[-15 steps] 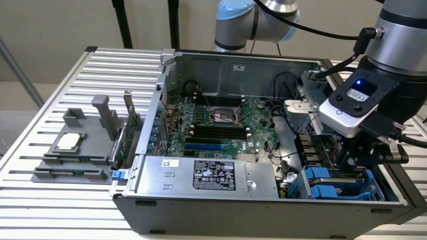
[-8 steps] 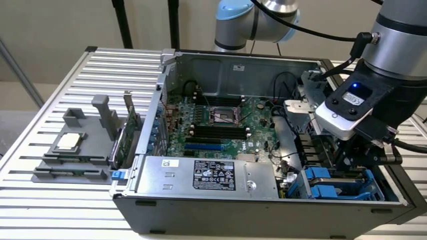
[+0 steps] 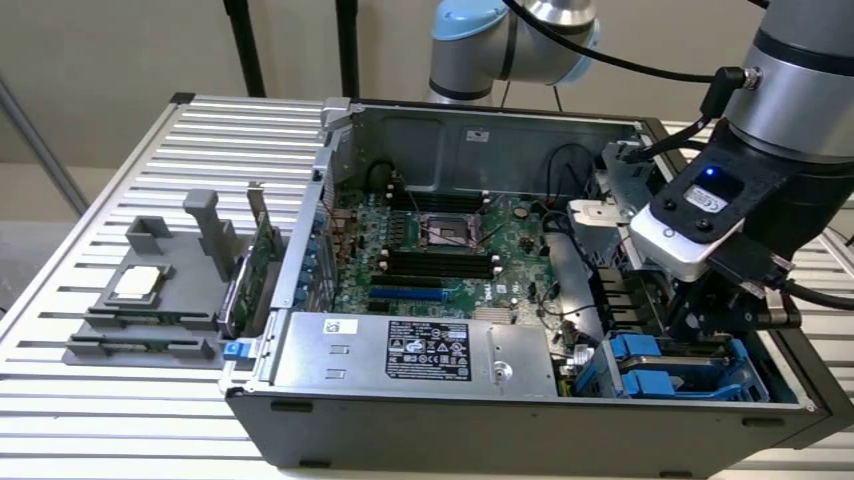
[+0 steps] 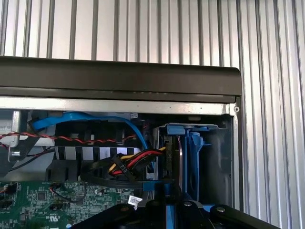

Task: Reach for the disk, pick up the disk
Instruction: 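Pick up the disk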

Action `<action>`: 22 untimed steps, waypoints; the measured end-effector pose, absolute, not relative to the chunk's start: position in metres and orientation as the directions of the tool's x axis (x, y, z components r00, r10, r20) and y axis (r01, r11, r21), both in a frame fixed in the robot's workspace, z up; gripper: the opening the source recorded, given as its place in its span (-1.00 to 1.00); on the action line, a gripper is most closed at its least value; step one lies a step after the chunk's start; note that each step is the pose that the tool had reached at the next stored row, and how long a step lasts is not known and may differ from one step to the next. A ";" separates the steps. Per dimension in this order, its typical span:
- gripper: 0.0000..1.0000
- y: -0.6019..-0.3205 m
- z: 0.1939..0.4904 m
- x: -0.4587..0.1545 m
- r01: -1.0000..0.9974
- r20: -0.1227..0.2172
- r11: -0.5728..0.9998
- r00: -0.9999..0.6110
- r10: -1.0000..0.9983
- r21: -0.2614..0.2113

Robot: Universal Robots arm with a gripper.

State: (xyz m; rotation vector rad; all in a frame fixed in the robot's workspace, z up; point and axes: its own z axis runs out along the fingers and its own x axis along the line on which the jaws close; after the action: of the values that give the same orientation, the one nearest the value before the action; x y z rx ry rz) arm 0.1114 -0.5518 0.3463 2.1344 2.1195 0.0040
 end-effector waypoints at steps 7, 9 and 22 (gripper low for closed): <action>-0.67 -0.553 0.345 0.113 0.995 -0.073 -0.004 0.011 0.997 0.096; -0.67 -0.553 0.345 0.114 0.995 -0.073 -0.004 0.011 0.997 0.096; -0.67 -0.558 0.343 0.115 0.995 -0.072 -0.004 0.011 0.997 0.096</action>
State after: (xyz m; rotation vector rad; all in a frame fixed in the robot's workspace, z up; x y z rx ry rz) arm 0.1149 -0.5581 0.3434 2.1455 2.1288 0.0258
